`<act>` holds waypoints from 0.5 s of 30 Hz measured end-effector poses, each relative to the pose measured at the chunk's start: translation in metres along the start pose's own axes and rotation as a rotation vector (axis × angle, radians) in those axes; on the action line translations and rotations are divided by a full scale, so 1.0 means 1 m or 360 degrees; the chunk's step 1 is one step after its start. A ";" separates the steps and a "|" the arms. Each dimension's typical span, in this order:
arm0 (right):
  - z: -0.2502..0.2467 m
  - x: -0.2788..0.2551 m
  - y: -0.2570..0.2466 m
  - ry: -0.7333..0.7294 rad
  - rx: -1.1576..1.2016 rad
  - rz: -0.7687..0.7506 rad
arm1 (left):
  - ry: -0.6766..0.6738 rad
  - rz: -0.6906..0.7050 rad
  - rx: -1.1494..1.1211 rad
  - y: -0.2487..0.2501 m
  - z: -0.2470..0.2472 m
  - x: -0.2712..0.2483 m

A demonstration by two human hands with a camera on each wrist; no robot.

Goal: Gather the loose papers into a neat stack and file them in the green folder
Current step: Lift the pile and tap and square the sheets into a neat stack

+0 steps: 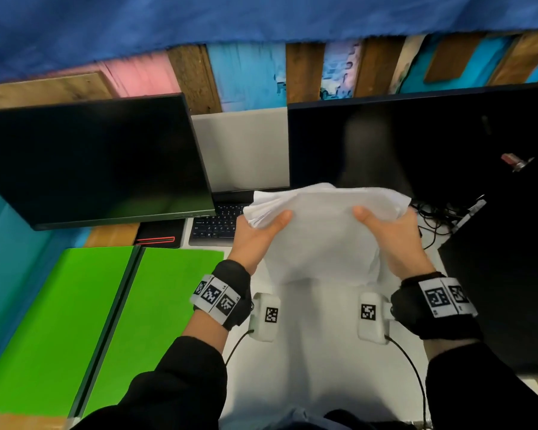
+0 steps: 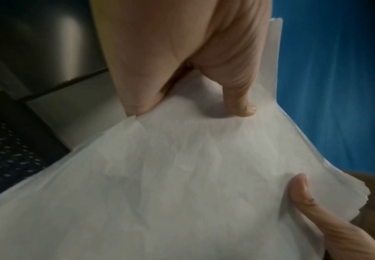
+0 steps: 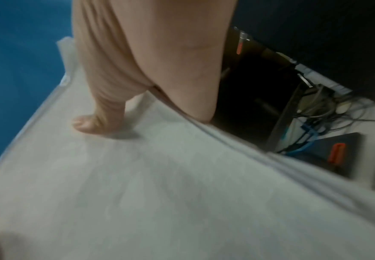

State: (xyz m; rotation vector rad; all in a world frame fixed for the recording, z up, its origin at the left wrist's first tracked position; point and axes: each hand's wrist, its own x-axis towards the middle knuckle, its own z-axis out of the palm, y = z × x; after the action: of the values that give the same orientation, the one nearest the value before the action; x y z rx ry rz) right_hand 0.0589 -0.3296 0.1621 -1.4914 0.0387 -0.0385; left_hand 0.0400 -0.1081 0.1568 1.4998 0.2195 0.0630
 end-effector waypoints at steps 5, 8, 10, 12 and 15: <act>-0.007 0.000 -0.015 -0.0148 -0.0159 -0.0197 | 0.0017 0.0052 0.0055 0.003 -0.006 0.001; -0.010 0.001 0.000 0.0034 -0.0266 -0.0186 | 0.0112 0.0259 0.0488 0.008 -0.016 0.010; -0.007 0.004 -0.003 0.0081 -0.0315 -0.0257 | 0.0127 0.0554 0.1092 0.022 -0.020 0.016; 0.002 0.008 -0.012 0.0103 -0.0359 -0.0375 | 0.0115 0.0773 0.1632 0.044 -0.015 0.014; 0.023 0.009 -0.029 0.0062 -0.0505 -0.0582 | -0.0100 0.0982 0.1972 0.064 0.005 0.010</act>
State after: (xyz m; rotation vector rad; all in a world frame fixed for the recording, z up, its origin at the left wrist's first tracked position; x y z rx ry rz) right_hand 0.0694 -0.3099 0.1927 -1.7989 -0.2053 -0.3710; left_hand 0.0568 -0.1064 0.2198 2.7553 -0.3465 0.4329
